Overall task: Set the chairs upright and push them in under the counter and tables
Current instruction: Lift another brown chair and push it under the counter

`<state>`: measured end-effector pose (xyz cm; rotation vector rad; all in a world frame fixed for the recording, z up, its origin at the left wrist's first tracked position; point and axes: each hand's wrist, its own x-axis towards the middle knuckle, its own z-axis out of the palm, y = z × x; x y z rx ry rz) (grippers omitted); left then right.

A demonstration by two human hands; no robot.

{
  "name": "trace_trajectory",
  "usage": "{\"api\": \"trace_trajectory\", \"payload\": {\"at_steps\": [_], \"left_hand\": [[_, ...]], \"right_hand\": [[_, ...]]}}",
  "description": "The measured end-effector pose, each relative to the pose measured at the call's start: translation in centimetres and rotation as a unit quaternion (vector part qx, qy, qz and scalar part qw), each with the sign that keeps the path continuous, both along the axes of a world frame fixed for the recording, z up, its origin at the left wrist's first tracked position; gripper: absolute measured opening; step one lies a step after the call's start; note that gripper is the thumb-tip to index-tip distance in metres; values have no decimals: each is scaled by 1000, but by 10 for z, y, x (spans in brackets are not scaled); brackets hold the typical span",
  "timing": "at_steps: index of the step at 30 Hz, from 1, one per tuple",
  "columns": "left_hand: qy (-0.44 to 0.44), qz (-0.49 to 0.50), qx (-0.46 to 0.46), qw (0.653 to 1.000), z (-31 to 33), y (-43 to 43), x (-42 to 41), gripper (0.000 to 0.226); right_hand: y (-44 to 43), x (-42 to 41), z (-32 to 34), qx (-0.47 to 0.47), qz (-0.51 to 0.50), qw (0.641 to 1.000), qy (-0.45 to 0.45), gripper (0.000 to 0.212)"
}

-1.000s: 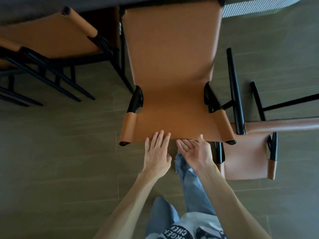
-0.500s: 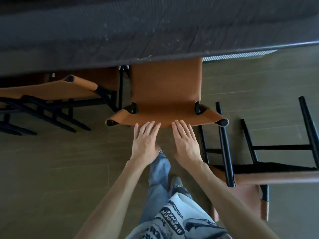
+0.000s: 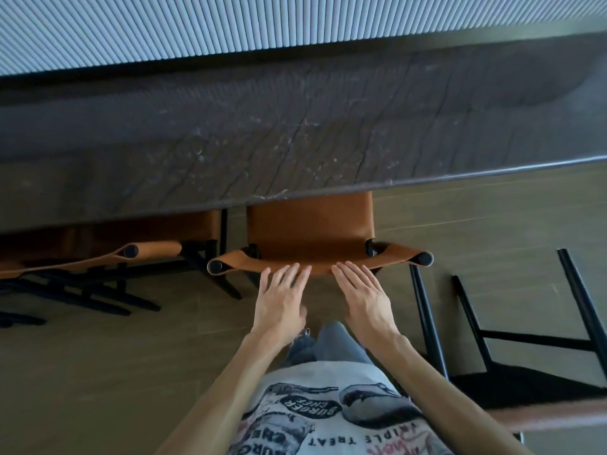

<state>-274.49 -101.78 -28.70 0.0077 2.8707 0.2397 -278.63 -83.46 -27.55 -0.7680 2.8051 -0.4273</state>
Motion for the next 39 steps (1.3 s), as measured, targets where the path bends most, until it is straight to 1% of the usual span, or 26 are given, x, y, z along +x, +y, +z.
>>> {"api": "trace_trajectory", "payload": {"at_steps": [4,7,9,11,14,15,17,19,22,25,27,29,31,35,39], "left_hand": [[2,-17,-12,1000,1,-7,-19,77],[-12,-24,-20,999,2,-10,-33,78],[-11,-27,-10,1000,5,-11,-37,77],[5,-27,17,999,7,-14,-38,75],[45,-27,65,996,-1,-23,-47,64],[49,-17,81,995,-5,-28,-54,61],[24,13,86,996,-7,-36,-71,61],[-36,26,60,997,-6,-42,-86,62],[-99,10,20,995,-9,-49,-104,64],[-184,-34,4,982,-18,-51,-109,74],[-221,-42,-12,974,-18,-49,-108,81],[-222,-46,-19,974,-14,-48,-111,79],[-215,-42,-15,976,-11,-48,-116,76],[-215,-23,2,976,-6,-58,-125,74],[-219,-10,23,976,-1,-75,-134,78]], "right_hand": [[-7,-17,-6,-31,-23,999,21,67],[-12,-34,-11,-61,-35,996,49,50],[-14,-38,-15,-72,-46,995,58,45],[-15,-39,-17,-74,-50,994,58,44],[-20,-49,-22,-46,-56,997,39,49],[-24,-57,-23,-30,-53,998,31,46],[-34,-73,-23,14,-31,999,1,33],[-42,-84,-23,55,-8,998,-25,24],[-42,-88,-20,32,-3,998,-60,28],[-37,-87,-18,21,11,998,-54,35],[-36,-87,-19,25,14,998,-62,49],[-35,-91,-17,22,6,998,-64,58],[-36,-97,-16,17,4,998,-54,59],[-47,-111,-10,3,5,999,-46,54],[-63,-125,-3,-1,22,999,-42,49]]}}
